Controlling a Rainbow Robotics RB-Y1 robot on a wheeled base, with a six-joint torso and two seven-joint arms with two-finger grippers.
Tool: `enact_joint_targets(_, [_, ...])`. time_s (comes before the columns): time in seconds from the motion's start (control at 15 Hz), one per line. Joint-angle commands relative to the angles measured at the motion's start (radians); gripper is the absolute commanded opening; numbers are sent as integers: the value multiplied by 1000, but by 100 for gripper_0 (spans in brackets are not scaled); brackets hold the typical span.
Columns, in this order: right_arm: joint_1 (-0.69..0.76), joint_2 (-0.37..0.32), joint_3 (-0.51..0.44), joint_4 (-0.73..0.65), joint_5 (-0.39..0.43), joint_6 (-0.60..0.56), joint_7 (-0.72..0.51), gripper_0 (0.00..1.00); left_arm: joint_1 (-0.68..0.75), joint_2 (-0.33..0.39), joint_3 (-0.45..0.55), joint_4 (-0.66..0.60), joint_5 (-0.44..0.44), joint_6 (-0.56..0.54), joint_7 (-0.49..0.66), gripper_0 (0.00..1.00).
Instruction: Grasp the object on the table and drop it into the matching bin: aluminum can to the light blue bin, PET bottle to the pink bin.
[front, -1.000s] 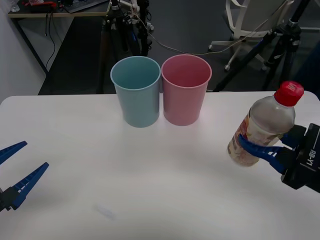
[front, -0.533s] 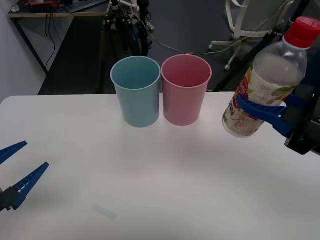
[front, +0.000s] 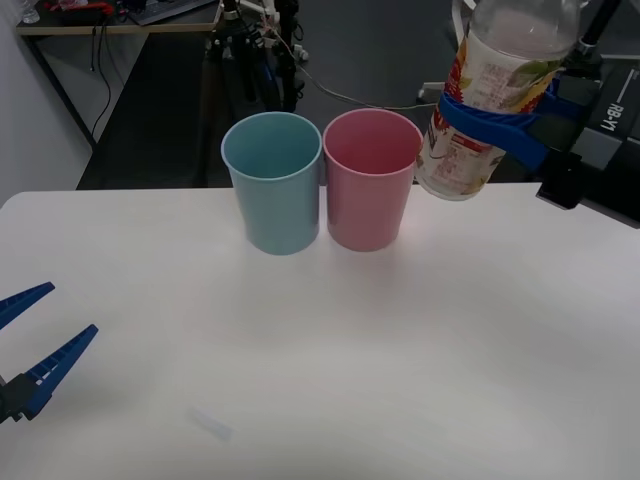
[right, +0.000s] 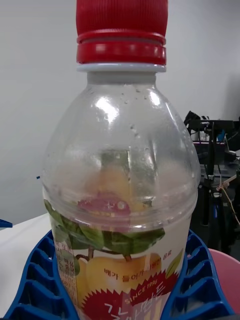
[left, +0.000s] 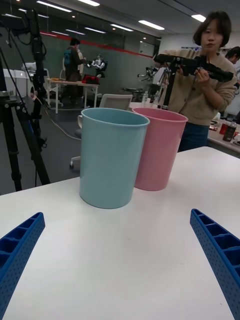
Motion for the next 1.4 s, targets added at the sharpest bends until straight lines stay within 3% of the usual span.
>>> enact_joint_targets(0.07, [-225,40,197,99,0,28,4,0,0,0,0,0,0,0,0,100])
enact_joint_targets(0.4, [-509,127,436,295,2,43,3,0,0,0,0,0,0,0,0,100])
enact_joint_targets(0.73, [-708,218,596,490,2,43,6,0,0,0,0,0,0,0,0,100])
enact_joint_targets(1.07, [-815,311,672,673,13,43,4,0,0,0,0,0,0,0,0,100])
enact_joint_targets(1.4, [-838,385,674,783,42,43,3,0,0,0,0,0,0,0,0,100])
